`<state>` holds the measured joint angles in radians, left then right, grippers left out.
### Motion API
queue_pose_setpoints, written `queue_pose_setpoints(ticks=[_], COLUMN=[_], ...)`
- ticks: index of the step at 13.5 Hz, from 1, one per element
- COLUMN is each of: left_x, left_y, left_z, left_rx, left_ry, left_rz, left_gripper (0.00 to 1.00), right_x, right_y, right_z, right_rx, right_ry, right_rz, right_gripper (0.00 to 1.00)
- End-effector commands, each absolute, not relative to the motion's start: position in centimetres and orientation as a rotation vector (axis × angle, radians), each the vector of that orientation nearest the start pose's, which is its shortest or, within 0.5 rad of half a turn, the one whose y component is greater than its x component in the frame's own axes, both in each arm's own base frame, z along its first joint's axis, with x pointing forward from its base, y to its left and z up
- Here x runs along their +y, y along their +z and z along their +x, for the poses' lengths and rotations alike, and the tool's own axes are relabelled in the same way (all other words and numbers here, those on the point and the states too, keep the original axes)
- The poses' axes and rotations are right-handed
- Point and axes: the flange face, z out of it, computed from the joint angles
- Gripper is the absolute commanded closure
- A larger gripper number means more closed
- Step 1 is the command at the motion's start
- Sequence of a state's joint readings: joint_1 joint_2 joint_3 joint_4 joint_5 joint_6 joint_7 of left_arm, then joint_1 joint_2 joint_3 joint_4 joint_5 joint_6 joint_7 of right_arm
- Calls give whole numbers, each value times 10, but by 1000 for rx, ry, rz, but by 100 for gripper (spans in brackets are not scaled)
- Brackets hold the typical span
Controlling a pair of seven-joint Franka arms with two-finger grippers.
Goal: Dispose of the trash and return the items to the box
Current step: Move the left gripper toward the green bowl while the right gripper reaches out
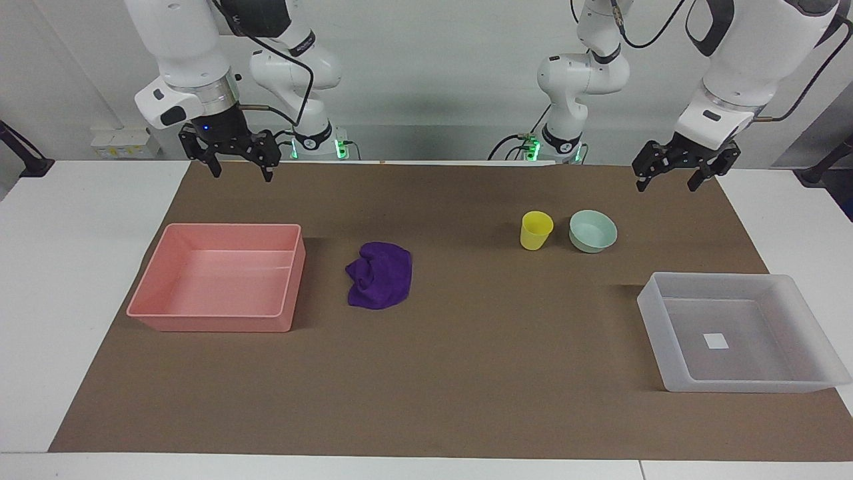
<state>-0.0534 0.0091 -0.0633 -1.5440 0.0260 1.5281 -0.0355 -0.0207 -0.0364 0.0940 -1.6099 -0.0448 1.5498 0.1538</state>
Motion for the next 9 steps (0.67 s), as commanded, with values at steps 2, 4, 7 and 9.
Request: queue_pose_setpoints(ticks=[2, 4, 7, 9], left_x=[-59, -58, -57, -44], left_y=[634, 633, 610, 581], left_z=[539, 538, 532, 523], left_rx=[117, 109, 125, 91], left_ry=[36, 44, 184, 313], left_rz=[-3122, -3122, -3112, -3111], left_gripper=[0, 0, 0, 0], right_x=[29, 29, 31, 36], right_y=[624, 623, 624, 623], right_z=[534, 535, 535, 536], right_rx=[106, 111, 116, 108], right_ry=[47, 47, 34, 12], right_rz=[-3190, -3190, -3188, -3189], right_gripper=[0, 0, 0, 0])
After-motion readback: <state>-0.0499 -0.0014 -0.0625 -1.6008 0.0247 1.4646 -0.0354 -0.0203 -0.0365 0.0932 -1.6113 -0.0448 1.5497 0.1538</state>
